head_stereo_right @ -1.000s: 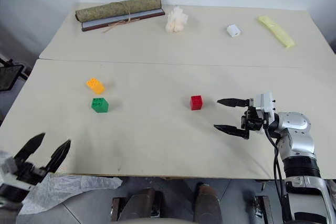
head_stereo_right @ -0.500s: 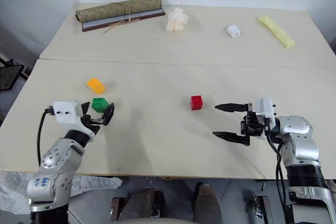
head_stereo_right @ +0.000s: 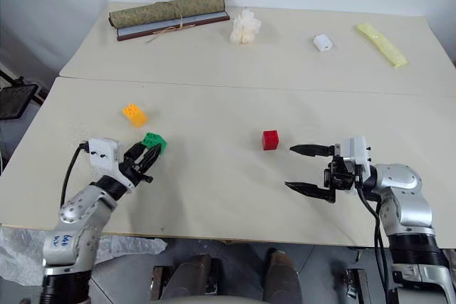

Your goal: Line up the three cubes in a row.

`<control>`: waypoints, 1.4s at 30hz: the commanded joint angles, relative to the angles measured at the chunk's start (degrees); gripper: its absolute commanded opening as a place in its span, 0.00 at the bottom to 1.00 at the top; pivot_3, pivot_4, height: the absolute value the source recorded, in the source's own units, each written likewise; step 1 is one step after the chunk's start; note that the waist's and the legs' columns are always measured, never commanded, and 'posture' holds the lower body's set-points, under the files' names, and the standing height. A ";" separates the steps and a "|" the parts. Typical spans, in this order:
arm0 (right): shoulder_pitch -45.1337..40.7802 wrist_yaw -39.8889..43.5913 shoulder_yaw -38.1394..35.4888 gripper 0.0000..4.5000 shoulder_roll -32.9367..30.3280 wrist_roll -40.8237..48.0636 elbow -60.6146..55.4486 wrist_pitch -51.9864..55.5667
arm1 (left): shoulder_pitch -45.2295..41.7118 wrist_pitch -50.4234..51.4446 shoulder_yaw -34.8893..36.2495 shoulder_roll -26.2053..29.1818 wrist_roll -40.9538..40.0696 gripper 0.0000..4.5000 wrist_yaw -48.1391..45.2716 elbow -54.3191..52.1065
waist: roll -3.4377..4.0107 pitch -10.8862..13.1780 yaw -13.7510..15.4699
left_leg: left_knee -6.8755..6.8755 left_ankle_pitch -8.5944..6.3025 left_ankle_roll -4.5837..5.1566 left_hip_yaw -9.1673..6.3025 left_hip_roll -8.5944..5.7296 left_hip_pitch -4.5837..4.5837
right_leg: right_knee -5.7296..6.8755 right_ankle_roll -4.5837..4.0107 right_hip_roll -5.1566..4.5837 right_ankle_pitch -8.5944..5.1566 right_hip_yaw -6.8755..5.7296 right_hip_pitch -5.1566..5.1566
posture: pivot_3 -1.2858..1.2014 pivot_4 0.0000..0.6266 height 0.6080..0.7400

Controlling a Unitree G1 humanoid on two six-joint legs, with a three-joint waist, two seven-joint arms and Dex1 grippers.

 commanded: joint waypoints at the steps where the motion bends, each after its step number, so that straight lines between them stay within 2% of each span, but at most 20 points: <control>1: 2.88 -1.37 -5.38 1.00 -2.29 2.64 -3.43 1.08 | -7.23 -4.55 1.35 11.34 -6.85 0.33 -23.18 3.91 | 0.00 0.00 0.05 | 0.00 0.00 0.00 0.00 0.00 -0.01 | 0.01 0.00 0.00 0.00 -0.02 0.00 | 0.52 0.24 1.00; 3: 5.09 -2.03 -7.04 1.00 -2.82 2.67 -4.34 0.95 | -14.95 -6.08 -1.65 14.29 -8.28 0.33 -32.41 8.75 | -0.01 0.03 0.97 | 0.14 0.03 -0.06 0.12 0.01 -0.21 | 0.07 -0.07 0.02 -0.04 -0.23 -0.05 | 0.52 0.24 1.00; 5: 7.74 -3.50 -9.29 1.00 -2.72 2.59 -5.21 0.05 | -26.08 -10.92 -9.09 13.70 -3.45 0.33 -39.70 17.89 | 0.06 -0.04 1.70 | 0.21 0.03 -0.05 0.16 -0.03 -0.15 | 0.01 -0.02 0.02 -0.01 -0.17 0.06 | 0.52 0.24 1.00; 9: 11.89 -6.25 -12.48 1.00 -2.20 2.53 -7.71 -0.66 | -42.13 -25.49 -20.29 7.67 7.46 0.33 -48.69 37.96 | 0.15 -0.16 1.32 | 0.10 0.05 0.05 0.22 -0.32 -0.07 | -0.13 0.16 -0.06 0.09 -0.06 0.15 | 0.52 0.24 1.00; 14: 15.82 -8.92 -14.54 1.00 -1.89 3.42 -11.87 -0.43 | -53.16 -36.22 -24.41 0.36 13.30 0.33 -51.99 60.16 | -0.06 -0.03 -0.49 | -0.21 0.07 0.08 0.32 -0.30 -0.17 | -0.22 0.18 -0.02 0.09 -0.09 -0.04 | 0.52 0.24 1.00; 16: 18.78 -10.78 -16.37 1.00 -0.93 3.99 -14.49 -0.69 | -57.22 -39.38 -25.16 -3.69 16.10 0.33 -49.26 70.47 | -0.17 0.03 -0.71 | -0.23 0.08 0.09 0.38 -0.27 -0.17 | -0.22 0.18 -0.02 0.09 -0.06 -0.07 | 0.52 0.24 1.00; 20: 22.16 -13.24 -17.26 1.00 0.80 4.19 -18.00 -1.02 | -60.79 -42.74 -24.64 -7.48 18.97 0.33 -46.52 80.03 | -0.24 0.04 -0.09 | -0.19 0.10 0.16 0.34 -0.30 -0.17 | -0.21 0.21 -0.08 0.10 -0.07 -0.02 | 0.52 0.24 1.00; 28: 23.48 -14.63 -15.99 1.00 1.84 4.12 -19.70 -1.04 | -62.61 -43.10 -23.12 -7.84 21.75 0.33 -45.50 85.45 | -0.27 0.04 -0.03 | -0.10 0.09 0.20 0.33 -0.32 -0.15 | -0.17 0.26 -0.11 0.13 -0.03 0.01 | 0.52 0.24 1.00; 30: 22.72 -14.21 -15.33 1.00 1.76 4.12 -18.98 -1.02 | -62.74 -42.30 -21.90 -7.60 20.97 0.49 -45.51 85.72 | -0.28 0.04 -0.04 | -0.08 0.10 0.21 0.33 -0.32 -0.14 | -0.15 0.26 -0.11 0.13 -0.03 0.01 | 0.52 0.24 1.00; 37: 17.16 -11.82 -11.17 1.00 1.74 3.98 -16.14 -0.29 | -60.79 -43.97 -16.84 -5.02 18.04 0.95 -48.27 81.97 | -0.28 0.04 -0.14 | -0.07 0.10 0.21 0.30 -0.31 -0.17 | -0.14 0.26 -0.11 0.13 -0.05 -0.02 | 0.52 0.24 1.00; 40: 13.90 -10.71 -7.98 1.00 1.89 4.65 -16.03 1.66 | -56.02 -43.88 -13.62 -1.52 14.10 0.95 -51.74 73.87 | -0.28 0.04 -0.66 | -0.07 0.10 0.21 0.30 -0.29 -0.18 | -0.13 0.26 -0.11 0.13 -0.03 -0.05 | 0.52 0.24 1.00; 42: 10.49 -11.87 -5.39 1.00 2.68 4.57 -15.83 3.89 | -47.78 -39.21 -10.55 1.61 9.05 0.95 -52.45 60.46 | -0.24 0.02 -1.64 | -0.09 0.10 0.21 0.28 -0.26 -0.17 | -0.12 0.25 -0.10 0.13 -0.04 -0.05 | 0.52 0.24 1.00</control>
